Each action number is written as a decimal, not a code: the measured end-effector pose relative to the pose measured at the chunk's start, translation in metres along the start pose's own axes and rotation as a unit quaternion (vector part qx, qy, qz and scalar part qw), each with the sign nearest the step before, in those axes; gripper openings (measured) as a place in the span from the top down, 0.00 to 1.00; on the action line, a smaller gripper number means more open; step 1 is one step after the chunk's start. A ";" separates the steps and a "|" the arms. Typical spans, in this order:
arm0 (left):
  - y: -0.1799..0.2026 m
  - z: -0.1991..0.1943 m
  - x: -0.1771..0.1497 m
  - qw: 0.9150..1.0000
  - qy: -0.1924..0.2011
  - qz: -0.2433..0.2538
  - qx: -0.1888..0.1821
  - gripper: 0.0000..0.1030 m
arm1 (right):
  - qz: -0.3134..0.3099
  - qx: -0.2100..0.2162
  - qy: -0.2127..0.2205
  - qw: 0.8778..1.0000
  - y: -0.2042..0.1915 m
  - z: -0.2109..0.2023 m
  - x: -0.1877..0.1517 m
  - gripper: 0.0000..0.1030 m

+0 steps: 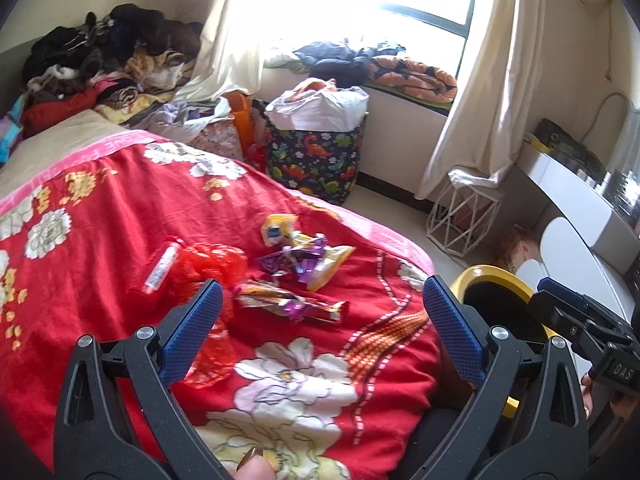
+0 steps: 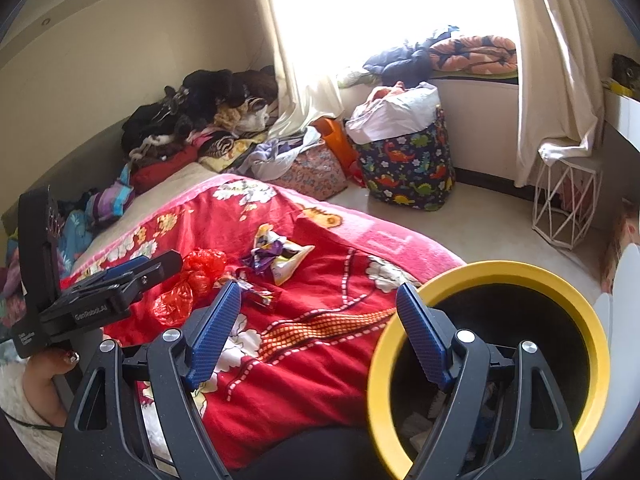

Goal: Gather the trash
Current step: 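Move both tools back over the bedspread toward the red plastic bag, then grasp the red plastic bag with the left tool while the right tool grasps a red snack bag, then carry the red plastic bag and red snack bag over the yellow-rimmed bin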

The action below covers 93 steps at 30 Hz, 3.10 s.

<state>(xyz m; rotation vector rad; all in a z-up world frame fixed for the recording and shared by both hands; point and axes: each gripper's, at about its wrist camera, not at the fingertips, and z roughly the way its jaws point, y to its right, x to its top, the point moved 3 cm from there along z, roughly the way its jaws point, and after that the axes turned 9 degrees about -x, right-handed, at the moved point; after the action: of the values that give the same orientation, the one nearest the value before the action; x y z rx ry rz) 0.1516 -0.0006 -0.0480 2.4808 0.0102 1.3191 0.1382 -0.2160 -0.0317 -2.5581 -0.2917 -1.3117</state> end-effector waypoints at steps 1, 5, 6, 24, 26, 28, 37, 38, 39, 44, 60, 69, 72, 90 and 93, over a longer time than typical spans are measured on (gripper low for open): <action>-0.005 0.000 0.000 1.000 0.000 -0.005 0.003 0.11 | -0.004 0.001 -0.002 1.000 -0.004 0.003 0.000 0.25; -0.024 -0.001 -0.001 1.000 0.000 -0.022 0.018 0.11 | -0.017 -0.001 -0.020 1.000 -0.017 0.022 0.002 0.25; -0.029 -0.001 -0.001 0.999 -0.001 -0.027 0.021 0.11 | -0.018 0.000 -0.024 1.000 -0.020 0.026 0.001 0.25; -0.086 0.014 -0.029 0.994 -0.036 -0.097 0.043 0.17 | -0.028 0.014 -0.114 0.993 -0.056 0.118 -0.009 0.34; -0.087 0.017 -0.032 0.993 -0.041 -0.098 0.042 0.21 | -0.021 0.013 -0.126 0.992 -0.056 0.129 -0.013 0.36; -0.087 0.020 -0.034 0.993 -0.046 -0.100 0.039 0.24 | -0.016 0.017 -0.132 0.991 -0.057 0.137 -0.015 0.39; -0.096 0.032 -0.040 0.991 -0.067 -0.113 0.040 0.35 | -0.031 0.032 -0.154 0.987 -0.071 0.169 -0.025 0.47; -0.096 0.033 -0.040 0.990 -0.068 -0.114 0.041 0.36 | -0.028 0.034 -0.156 0.987 -0.071 0.172 -0.025 0.49; -0.097 0.034 -0.040 0.990 -0.070 -0.115 0.042 0.36 | -0.022 0.039 -0.159 0.986 -0.070 0.175 -0.025 0.52; -0.099 0.041 -0.042 0.988 -0.082 -0.119 0.048 0.40 | -0.012 0.063 -0.171 0.983 -0.070 0.186 -0.026 0.76; -0.085 0.043 -0.057 0.985 -0.125 -0.112 0.046 0.90 | 0.041 0.067 -0.183 0.980 -0.039 0.138 -0.041 0.93; -0.065 0.022 -0.054 0.987 -0.119 -0.103 0.040 0.94 | 0.016 0.088 -0.181 0.979 -0.042 0.107 -0.048 0.94; -0.059 0.016 -0.051 0.988 -0.113 -0.100 0.043 0.94 | 0.011 0.098 -0.176 0.979 -0.042 0.098 -0.043 0.94; -0.012 0.004 -0.025 0.993 -0.073 -0.090 0.014 0.94 | 0.004 0.100 -0.155 0.983 -0.019 0.054 -0.027 0.94; -0.004 0.005 -0.024 0.994 -0.071 -0.082 0.012 0.94 | 0.004 0.100 -0.152 0.983 -0.016 0.050 -0.025 0.94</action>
<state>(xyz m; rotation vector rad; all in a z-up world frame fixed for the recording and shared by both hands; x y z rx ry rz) 0.1427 -0.0024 -0.0706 2.5268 0.1941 1.0815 0.1574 -0.1870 -0.0786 -2.5741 -0.4463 -0.8347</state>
